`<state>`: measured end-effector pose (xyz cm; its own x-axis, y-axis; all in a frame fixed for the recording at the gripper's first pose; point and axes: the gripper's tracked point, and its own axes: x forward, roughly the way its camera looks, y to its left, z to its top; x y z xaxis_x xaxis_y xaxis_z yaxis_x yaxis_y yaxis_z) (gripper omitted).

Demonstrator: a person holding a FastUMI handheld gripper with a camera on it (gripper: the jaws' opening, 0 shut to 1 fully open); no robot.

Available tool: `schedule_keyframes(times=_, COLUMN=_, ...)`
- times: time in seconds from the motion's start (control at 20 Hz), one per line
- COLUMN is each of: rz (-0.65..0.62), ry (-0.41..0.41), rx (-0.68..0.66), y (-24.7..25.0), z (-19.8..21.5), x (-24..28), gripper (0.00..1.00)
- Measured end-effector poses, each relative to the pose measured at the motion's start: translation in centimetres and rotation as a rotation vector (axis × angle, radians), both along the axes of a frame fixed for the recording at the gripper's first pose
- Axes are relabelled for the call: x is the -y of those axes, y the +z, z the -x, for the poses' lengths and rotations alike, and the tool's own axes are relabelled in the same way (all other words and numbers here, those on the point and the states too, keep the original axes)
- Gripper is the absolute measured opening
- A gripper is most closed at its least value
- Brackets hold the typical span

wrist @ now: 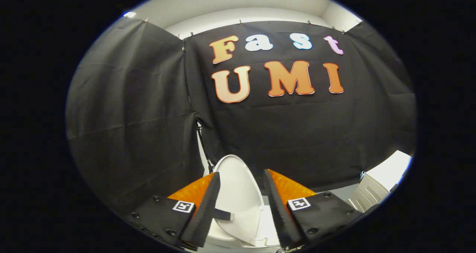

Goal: Open the toilet lid.

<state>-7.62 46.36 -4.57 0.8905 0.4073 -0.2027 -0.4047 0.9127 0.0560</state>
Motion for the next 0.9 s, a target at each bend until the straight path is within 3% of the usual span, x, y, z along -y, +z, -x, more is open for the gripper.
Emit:
schedule_keyframes(times=0.15, rz=0.028, ry=-0.017, rx=0.034, y=1.5, z=-1.6, x=2.0, gripper=0.98)
schedule_keyframes(times=0.9, rz=0.033, ry=-0.085, rx=0.067, y=6.0, z=-8.3, x=18.1, gripper=0.98)
